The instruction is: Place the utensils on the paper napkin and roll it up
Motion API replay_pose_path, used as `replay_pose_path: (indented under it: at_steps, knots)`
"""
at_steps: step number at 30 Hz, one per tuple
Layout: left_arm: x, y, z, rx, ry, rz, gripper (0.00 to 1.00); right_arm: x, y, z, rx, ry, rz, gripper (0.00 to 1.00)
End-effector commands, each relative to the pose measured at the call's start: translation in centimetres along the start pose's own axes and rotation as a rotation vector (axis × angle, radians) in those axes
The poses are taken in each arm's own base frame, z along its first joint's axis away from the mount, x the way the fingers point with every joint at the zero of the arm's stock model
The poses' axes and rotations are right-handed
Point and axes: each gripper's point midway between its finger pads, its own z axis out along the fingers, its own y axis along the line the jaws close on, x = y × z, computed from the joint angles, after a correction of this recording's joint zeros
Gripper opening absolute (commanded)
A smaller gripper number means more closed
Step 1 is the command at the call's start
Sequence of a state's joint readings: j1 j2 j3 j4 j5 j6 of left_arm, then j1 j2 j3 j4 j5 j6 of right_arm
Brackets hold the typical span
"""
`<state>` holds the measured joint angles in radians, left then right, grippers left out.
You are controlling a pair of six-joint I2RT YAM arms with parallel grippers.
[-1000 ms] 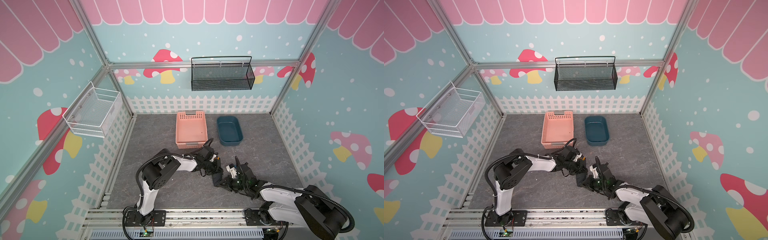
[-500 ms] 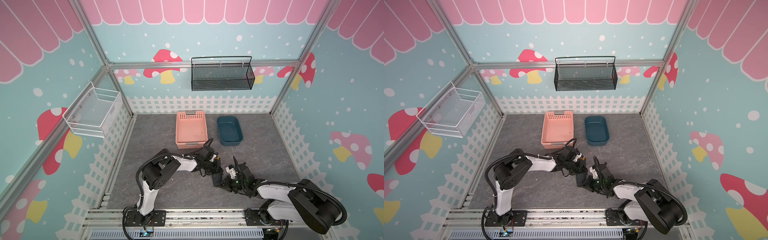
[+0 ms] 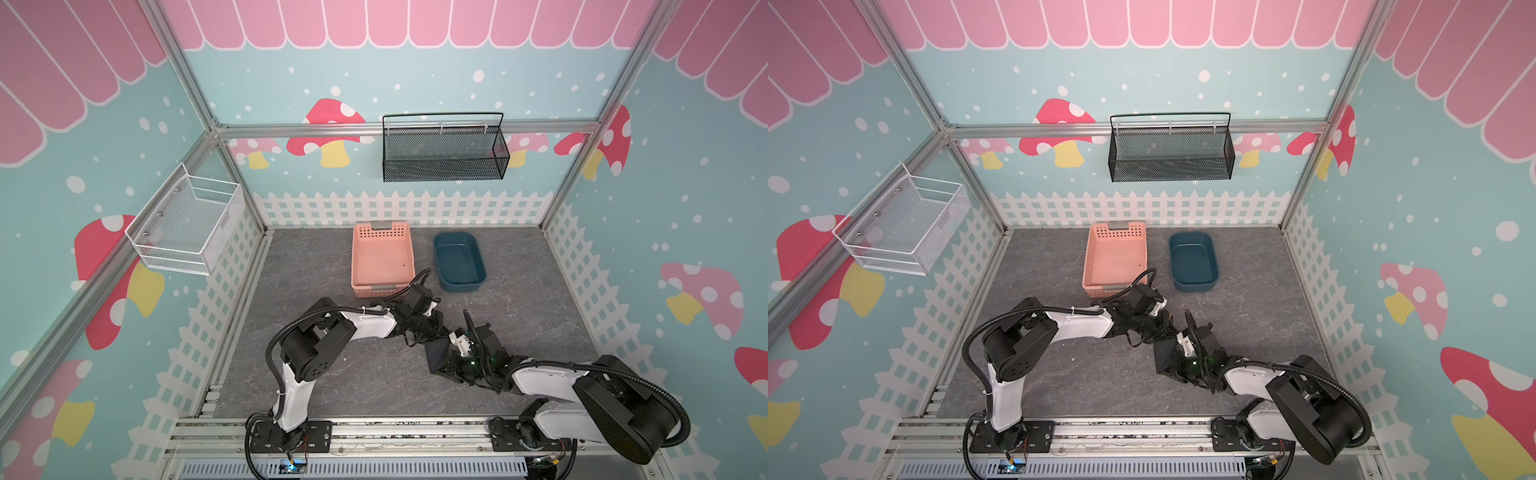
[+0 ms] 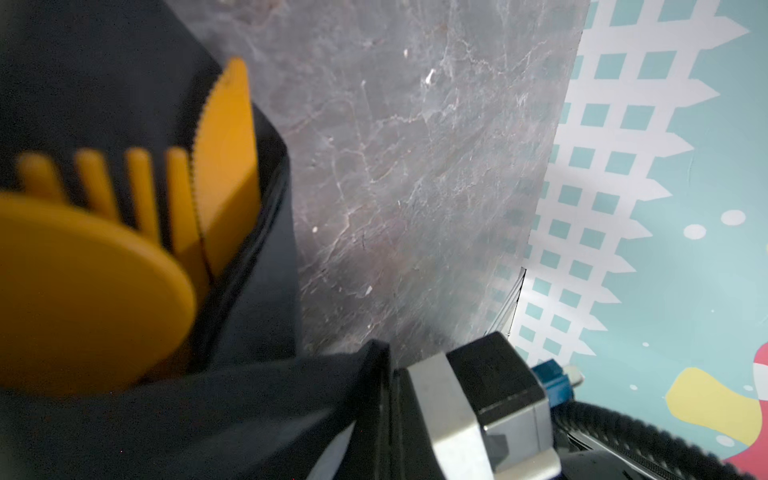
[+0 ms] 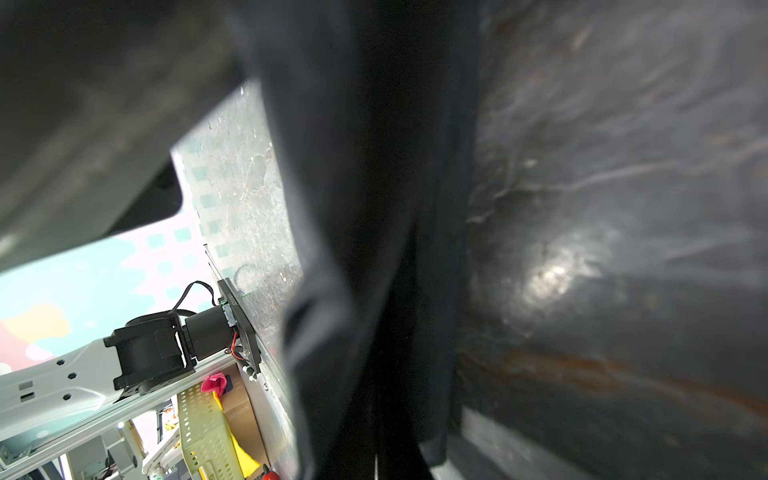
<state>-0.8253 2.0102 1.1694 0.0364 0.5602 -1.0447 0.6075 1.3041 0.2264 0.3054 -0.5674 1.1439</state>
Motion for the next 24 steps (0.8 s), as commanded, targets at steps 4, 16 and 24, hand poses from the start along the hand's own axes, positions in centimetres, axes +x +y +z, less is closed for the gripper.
replay_pose_path:
  at_steps: [4, 16, 24]
  knots:
    - [-0.6, -1.3, 0.7, 0.018, -0.007, 0.010, 0.00, 1.4, -3.6, 0.0, 0.133, 0.034, 0.074, 0.06]
    - [0.2, 2.3, 2.5, -0.047, 0.030, -0.008, 0.00, 1.1, -3.3, -0.2, 0.128, 0.022, 0.068, 0.06]
    - [0.9, 4.5, 3.0, -0.086, 0.049, -0.004, 0.00, 0.2, -1.8, -1.0, 0.127, -0.008, 0.054, 0.17]
